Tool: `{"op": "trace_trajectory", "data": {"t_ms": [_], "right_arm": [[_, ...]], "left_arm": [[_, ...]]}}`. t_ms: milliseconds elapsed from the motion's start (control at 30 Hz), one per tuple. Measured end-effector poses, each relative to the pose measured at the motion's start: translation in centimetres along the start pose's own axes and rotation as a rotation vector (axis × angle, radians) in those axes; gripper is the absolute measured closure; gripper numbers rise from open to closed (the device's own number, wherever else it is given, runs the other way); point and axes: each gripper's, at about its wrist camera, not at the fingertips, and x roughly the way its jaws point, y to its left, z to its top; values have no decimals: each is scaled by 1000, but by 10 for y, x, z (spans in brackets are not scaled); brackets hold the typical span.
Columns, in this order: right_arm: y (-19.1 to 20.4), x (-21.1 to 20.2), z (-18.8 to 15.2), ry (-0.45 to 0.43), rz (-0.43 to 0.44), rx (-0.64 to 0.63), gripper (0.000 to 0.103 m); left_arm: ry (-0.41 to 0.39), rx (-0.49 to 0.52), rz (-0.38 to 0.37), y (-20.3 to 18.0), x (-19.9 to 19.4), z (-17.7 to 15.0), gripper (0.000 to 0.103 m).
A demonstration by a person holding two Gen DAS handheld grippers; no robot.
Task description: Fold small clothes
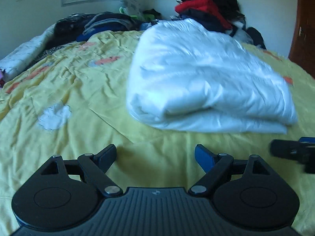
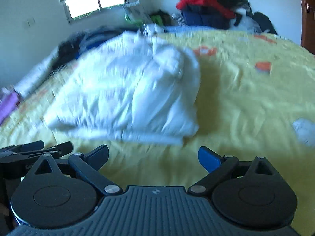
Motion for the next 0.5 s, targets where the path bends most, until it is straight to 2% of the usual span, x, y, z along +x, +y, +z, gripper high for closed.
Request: {"op": "trace_trajectory", "data": {"t_ms": [33, 133, 267, 333, 400, 500], "right_arm": [[10, 5, -3, 20, -29, 8, 4], [17, 7, -14, -23, -90, -1, 2], [20, 4, -24, -48, -127, -28, 2], [20, 0, -27, -59, -117, -1, 1], [16, 0, -24, -70, -87, 52, 0], [6, -3, -23, -88, -46, 103, 1]], "left_arm": [[-12, 8, 9, -3, -3, -3, 14], [-35, 11, 9, -4, -4, -12, 11], [-39, 5, 8, -2, -6, -15, 8], [-25, -2, 9, -2, -8, -15, 6], [-4, -8, -6, 0, -8, -13, 0], [27, -2, -4, 1, -7, -11, 0]]}}
